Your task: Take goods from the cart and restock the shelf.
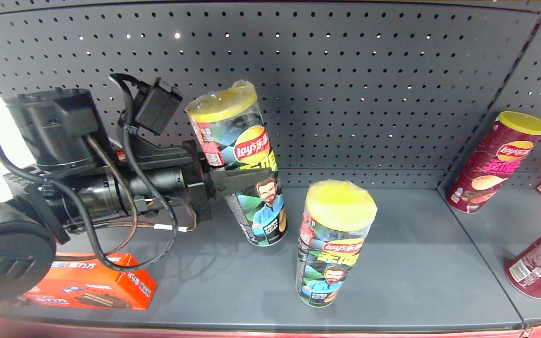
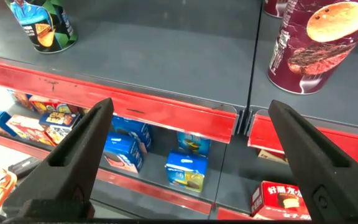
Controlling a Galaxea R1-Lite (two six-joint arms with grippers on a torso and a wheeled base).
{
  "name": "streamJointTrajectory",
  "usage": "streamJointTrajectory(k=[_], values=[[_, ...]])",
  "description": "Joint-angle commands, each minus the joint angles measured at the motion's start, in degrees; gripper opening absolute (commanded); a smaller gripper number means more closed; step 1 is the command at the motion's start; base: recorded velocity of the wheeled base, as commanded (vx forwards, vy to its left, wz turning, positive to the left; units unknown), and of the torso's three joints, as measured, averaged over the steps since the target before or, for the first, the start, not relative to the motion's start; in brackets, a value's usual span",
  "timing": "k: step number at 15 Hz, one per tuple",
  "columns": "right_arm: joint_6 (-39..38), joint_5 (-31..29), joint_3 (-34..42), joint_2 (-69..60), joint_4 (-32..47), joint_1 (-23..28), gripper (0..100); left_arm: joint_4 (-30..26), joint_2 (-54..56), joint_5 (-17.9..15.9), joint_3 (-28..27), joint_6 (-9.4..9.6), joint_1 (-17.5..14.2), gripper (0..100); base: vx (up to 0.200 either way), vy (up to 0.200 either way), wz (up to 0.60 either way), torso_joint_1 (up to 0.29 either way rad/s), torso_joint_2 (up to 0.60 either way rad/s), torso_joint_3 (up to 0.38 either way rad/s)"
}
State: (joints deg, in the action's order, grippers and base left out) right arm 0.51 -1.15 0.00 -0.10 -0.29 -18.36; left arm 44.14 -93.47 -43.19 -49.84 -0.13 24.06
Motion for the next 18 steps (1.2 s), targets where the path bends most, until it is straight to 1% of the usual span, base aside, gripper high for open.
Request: streamJointTrajectory(k=[1, 2, 3, 4, 6, 7, 8, 9, 10, 11, 12, 14, 15, 16, 17, 18], values=[[0.02, 0.0, 0.0, 0.1, -0.06, -0.01, 100, -0.11, -4.71, 0.39, -2.28, 0.05, 0.11, 0, 0.0, 0.0, 0.0, 0.0, 0.0, 0.0], [0.02, 0.0, 0.0, 0.1, 0.03, -0.01, 100, -0.11, -6.82, 0.48, -5.1, 0.13, 0.55, 0, 0.0, 0.0, 0.0, 0.0, 0.0, 0.0], [0.02, 0.0, 0.0, 0.1, 0.03, -0.01, 100, -0.11, -7.52, 0.56, -6.33, 0.4, 0.63, 0, 0.0, 0.0, 0.0, 0.0, 0.0, 0.0], [0.02, 0.0, 0.0, 0.1, 0.03, -0.01, 100, -1.34, -9.81, 0.74, -9.67, 2.77, 0.55, 0, 0.0, 0.0, 0.0, 0.0, 0.0, 0.0], [0.02, 0.0, 0.0, 0.1, 0.03, -0.01, 100, -3.1, -11.74, 2.06, -12.92, 4.53, 0.11, 0, 0.0, 0.0, 0.0, 0.0, 0.0, 0.0], [0.02, 0.0, 0.0, 0.1, 0.03, -0.01, 100, -6.88, -13.67, 2.06, -16.79, 7.69, 0.19, 0, 0.0, 0.0, 0.0, 0.0, 0.0, 0.0], [0.02, 0.0, 0.0, 0.1, 0.03, -0.01, 100, -9.78, -15.52, 2.06, -19.6, 11.91, 0.11, 0, 0.0, 0.0, 0.0, 0.0, 0.0, 0.0], [0.02, 0.0, 0.0, 0.1, 0.03, -0.01, 100, -11.45, -16.13, 2.06, -20.74, 13.32, 0.19, 0, 0.0, 0.0, 0.0, 0.0, 0.0, 0.0], [0.02, 0.0, 0.0, 0.1, 0.03, -0.01, 100, -14.52, -16.49, 2.06, -22.5, 14.99, 0.28, 0, 0.0, 0.0, 0.0, 0.0, 0.0, 0.0], [0.02, 0.0, 0.0, 0.1, 0.03, -0.01, 100, -18.39, -16.75, 2.06, -24.87, 15.95, 0.72, 0, 0.0, 0.0, 0.0, 0.0, 0.0, 0.0], [0.02, 0.0, 0.0, 0.1, 0.03, -0.01, 100, -20.5, -17.36, 2.06, -26.54, 16.31, 0.81, 0, 0.0, 0.0, 0.0, 0.0, 0.0, 0.0], [0.02, 0.0, 0.0, 0.1, 0.03, -0.01, 100, -21.82, -17.89, 1.88, -28.48, 16.39, 1.16, 0, 0.0, 0.0, 0.0, 0.0, 0.0, 0.0], [0.02, 0.0, 0.0, 0.1, 0.03, -0.01, 100, -21.99, -18.07, 1.71, -28.56, 16.39, 1.16, 0, 0.0, 0.0, 0.0, 0.0, 0.0, 0.0], [0.1, 0.0, 0.0, 0.1, 0.03, -0.01, 100, -22.43, -18.07, 0.48, -28.56, 16.31, 1.07, 0, 0.0, 0.0, 0.0, 0.0, 0.0, 0.0], [0.02, 0.0, 0.0, 0.1, 0.03, -0.01, 100, -24.28, -17.98, -0.93, -28.65, 16.48, 0.98, 0, 0.0, 0.0, 0.0, 0.0, 0.0, 0.0], [0.1, 0.0, 0.0, 0.1, 0.03, -0.01, 100, -25.33, -17.98, -1.63, -28.91, 16.48, 0.98, 0, 0.0, 0.0, 0.0, 0.0, 0.0, 0.0]])
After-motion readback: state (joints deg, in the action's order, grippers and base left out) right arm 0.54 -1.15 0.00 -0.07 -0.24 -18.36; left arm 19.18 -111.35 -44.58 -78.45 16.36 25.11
